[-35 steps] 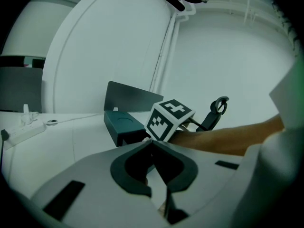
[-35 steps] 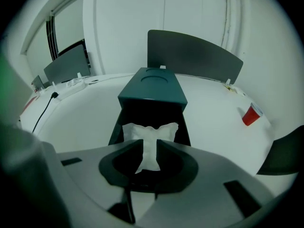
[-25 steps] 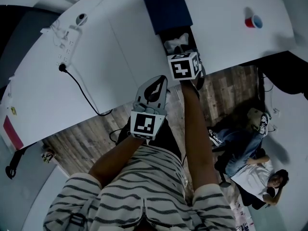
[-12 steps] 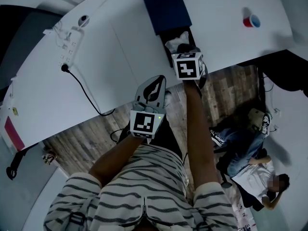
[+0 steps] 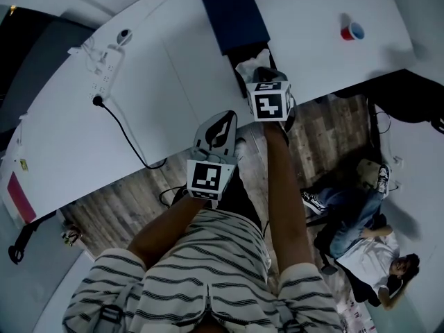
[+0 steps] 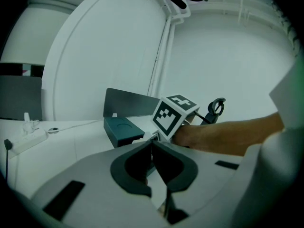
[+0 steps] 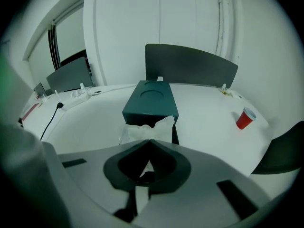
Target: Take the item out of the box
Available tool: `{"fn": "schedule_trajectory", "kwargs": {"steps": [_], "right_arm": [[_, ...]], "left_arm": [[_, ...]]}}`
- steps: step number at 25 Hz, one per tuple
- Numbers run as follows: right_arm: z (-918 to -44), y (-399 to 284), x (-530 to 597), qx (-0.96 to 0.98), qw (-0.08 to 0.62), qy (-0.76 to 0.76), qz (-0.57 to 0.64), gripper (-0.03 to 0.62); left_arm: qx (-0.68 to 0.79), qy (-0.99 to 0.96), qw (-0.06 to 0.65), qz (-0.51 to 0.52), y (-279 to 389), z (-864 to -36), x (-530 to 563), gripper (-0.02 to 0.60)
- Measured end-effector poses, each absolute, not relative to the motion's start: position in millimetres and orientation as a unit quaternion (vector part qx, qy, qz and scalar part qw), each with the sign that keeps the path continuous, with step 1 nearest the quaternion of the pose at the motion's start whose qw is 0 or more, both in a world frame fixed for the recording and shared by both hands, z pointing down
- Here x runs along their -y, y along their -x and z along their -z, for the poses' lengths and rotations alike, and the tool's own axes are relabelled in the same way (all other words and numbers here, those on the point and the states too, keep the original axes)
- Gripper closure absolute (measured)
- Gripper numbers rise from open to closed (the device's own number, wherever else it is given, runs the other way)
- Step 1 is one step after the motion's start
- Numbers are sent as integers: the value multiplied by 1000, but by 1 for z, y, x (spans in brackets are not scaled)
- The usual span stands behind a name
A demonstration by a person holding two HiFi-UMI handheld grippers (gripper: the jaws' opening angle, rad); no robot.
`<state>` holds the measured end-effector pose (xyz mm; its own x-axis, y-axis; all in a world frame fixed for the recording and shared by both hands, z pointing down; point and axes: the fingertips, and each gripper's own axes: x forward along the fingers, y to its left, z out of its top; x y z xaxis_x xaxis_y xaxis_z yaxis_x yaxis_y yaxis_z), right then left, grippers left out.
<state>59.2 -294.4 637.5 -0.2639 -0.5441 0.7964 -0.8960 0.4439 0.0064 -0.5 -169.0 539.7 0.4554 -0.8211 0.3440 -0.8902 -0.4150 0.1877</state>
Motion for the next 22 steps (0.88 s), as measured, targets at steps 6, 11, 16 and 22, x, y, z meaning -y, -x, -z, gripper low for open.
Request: {"fn": "schedule_trajectory", "kwargs": {"steps": [6, 11, 16, 22], "right_arm": [[-615, -58, 286, 771, 341, -488, -225, 576], [-594, -63, 277, 777, 313, -501, -216, 576], [-576, -63, 268, 784, 291, -507, -208, 576], [-555, -68, 261, 789, 268, -515, -199, 576]], "left_arm": [[510, -838, 167, -98, 0, -531, 160, 557], [509, -841, 156, -92, 1, -516, 154, 557], [513, -840, 155, -84, 5, -506, 150, 557], [511, -844, 143, -79, 7, -490, 150, 557]]}}
